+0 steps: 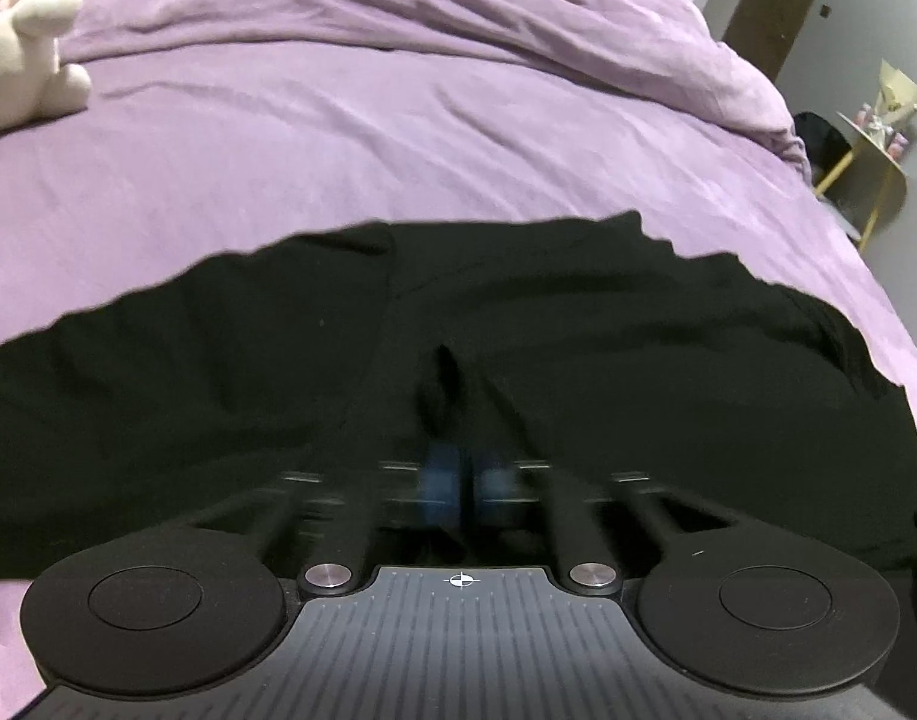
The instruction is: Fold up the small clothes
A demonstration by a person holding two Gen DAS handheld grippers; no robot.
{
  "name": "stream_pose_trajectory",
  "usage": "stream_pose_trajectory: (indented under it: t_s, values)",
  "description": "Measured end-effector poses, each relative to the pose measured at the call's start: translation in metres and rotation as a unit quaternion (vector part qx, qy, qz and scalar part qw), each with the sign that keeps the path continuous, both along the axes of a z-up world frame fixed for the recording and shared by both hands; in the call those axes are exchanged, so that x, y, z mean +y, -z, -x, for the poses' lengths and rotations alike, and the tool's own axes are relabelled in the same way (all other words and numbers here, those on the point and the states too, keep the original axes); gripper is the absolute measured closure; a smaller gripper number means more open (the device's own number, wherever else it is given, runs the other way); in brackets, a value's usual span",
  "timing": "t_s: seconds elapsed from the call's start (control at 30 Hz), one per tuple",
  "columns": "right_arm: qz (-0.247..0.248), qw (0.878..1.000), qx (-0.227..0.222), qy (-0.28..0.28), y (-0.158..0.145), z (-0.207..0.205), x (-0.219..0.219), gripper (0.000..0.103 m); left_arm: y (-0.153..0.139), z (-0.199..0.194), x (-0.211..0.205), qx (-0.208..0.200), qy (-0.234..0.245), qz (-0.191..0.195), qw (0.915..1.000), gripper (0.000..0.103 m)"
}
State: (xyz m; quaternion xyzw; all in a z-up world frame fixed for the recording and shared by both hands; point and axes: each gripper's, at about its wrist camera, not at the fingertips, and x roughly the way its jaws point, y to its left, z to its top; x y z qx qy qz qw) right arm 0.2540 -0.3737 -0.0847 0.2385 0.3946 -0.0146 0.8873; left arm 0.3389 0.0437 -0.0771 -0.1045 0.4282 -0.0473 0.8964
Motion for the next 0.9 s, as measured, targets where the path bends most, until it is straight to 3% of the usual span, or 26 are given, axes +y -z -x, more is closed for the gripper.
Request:
stream_pose_trajectory:
  t_s: [0.17,0.3,0.37,0.43,0.57,0.67,0.77,0.83,0.9]
  values:
    - [0.02,1.0,-0.003,-0.003,0.003,-0.023,0.007,0.053,-0.023,0.002,0.002,-0.079,0.001,-0.04,0.9961,0.098]
    - [0.061,0.998,-0.004,-0.019,0.002,-0.037,0.021,0.054,-0.028,-0.002,0.004,-0.093,-0.009,-0.094,0.9912,0.098]
    - [0.091,0.995,-0.009,-0.032,0.002,-0.04,0.029,0.065,-0.024,-0.005,0.007,-0.086,-0.007,-0.09,0.9922,0.097]
    - [0.103,0.993,-0.017,-0.045,0.002,-0.041,0.033,0.092,-0.022,-0.005,0.007,-0.085,-0.003,-0.096,0.9918,0.097]
    - [0.125,0.991,-0.043,-0.017,-0.002,-0.034,0.03,0.094,-0.017,-0.004,0.006,-0.091,-0.006,-0.084,0.9922,0.097]
    - [0.121,0.992,-0.029,0.002,0.008,-0.037,0.024,0.095,-0.015,-0.005,0.006,-0.093,-0.007,-0.064,0.9936,0.097]
    - [0.125,0.992,-0.023,0.001,0.007,-0.039,0.023,0.094,-0.004,-0.009,-0.002,-0.067,0.005,-0.091,0.9935,0.097]
    - [0.11,0.994,-0.018,0.011,0.0,-0.035,0.017,0.083,0.003,-0.009,-0.004,-0.054,0.006,-0.109,0.9925,0.095]
    - [0.086,0.996,-0.028,0.019,-0.006,-0.024,0.01,0.079,0.003,-0.007,0.0,-0.055,0.003,-0.101,0.9934,0.089]
